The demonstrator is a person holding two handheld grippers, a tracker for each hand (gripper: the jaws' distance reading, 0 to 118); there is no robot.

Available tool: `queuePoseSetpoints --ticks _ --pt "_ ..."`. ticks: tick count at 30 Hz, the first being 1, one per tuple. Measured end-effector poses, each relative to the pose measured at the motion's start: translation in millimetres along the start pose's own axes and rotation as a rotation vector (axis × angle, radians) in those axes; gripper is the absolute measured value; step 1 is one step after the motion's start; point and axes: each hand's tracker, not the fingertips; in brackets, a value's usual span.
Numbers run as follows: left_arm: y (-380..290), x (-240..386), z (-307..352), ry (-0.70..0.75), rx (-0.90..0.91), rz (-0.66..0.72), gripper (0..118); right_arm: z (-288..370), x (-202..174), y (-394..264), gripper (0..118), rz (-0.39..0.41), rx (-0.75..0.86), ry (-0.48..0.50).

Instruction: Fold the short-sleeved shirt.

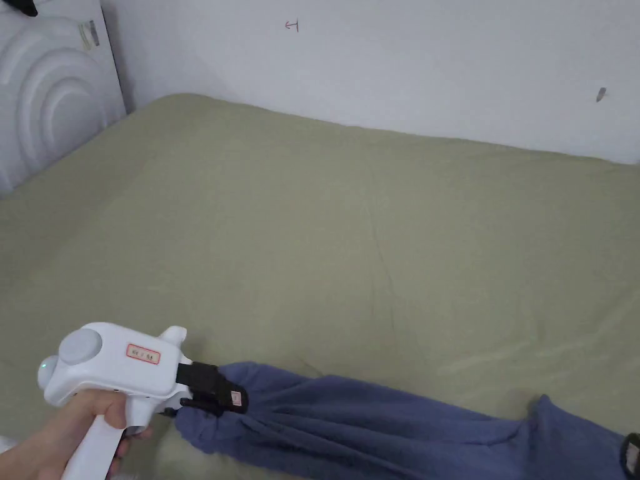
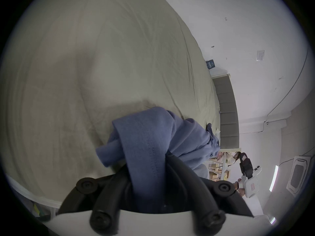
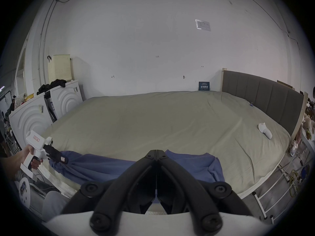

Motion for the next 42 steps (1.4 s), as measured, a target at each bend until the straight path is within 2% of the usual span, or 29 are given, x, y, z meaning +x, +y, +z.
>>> queuePoseSetpoints --ticks 2,9,13,17,20,28,29,30,31,32,33,35,37,38,39,41,42 --pt "0 4 13 0.009 0.032 0.04 8 2 6 2 3 -0.009 0.007 0.002" --pt "-8 29 74 0.148 0.154 0.026 8 9 24 2 3 -0.029 0.023 0.016" --pt "-18 89 68 0.304 0.131 -0.129 8 12 31 -1 3 -0.023 0.021 0.018" --pt "-31 157 30 0.449 0.101 -0.297 8 19 39 -6 3 -0.044 0.023 0.016" --pt "-41 196 -11 0.504 0.048 -0.391 8 22 47 -11 3 -0.054 0.016 0.004" --pt "-62 248 -151 0.547 -0.112 -0.55 8 32 76 -24 3 -0.12 -0.008 -0.032" --pt "-67 252 -166 0.541 -0.115 -0.561 11 33 80 -25 3 -0.126 -0.011 -0.039" --pt "-72 256 -180 0.523 -0.129 -0.586 38 34 83 -26 3 -0.133 -0.014 -0.047" --pt "-73 256 -190 0.492 -0.153 -0.588 79 34 86 -27 3 -0.14 -0.016 -0.054" --pt "-74 255 -196 0.461 -0.167 -0.575 109 35 89 -28 3 -0.148 -0.017 -0.063" --pt "-75 255 -198 0.441 -0.155 -0.563 118 35 91 -28 3 -0.157 -0.02 -0.072" --pt "-79 263 -184 0.41 -0.147 -0.547 118 35 96 -29 3 -0.177 -0.024 -0.077" --pt "-76 258 -158 0.351 -0.116 -0.517 113 33 98 -29 3 -0.196 -0.027 -0.074" --pt "-72 257 -141 0.319 -0.081 -0.499 104 31 97 -30 3 -0.201 -0.033 -0.071" --pt "-70 250 -125 0.291 -0.036 -0.471 77 29 96 -29 3 -0.202 -0.039 -0.066" --pt "-64 233 -102 0.275 0.02 -0.385 0 25 93 -31 3 -0.206 -0.046 -0.052" --pt "-57 224 -97 0.289 0.041 -0.347 0 23 91 -32 3 -0.206 -0.053 -0.038"
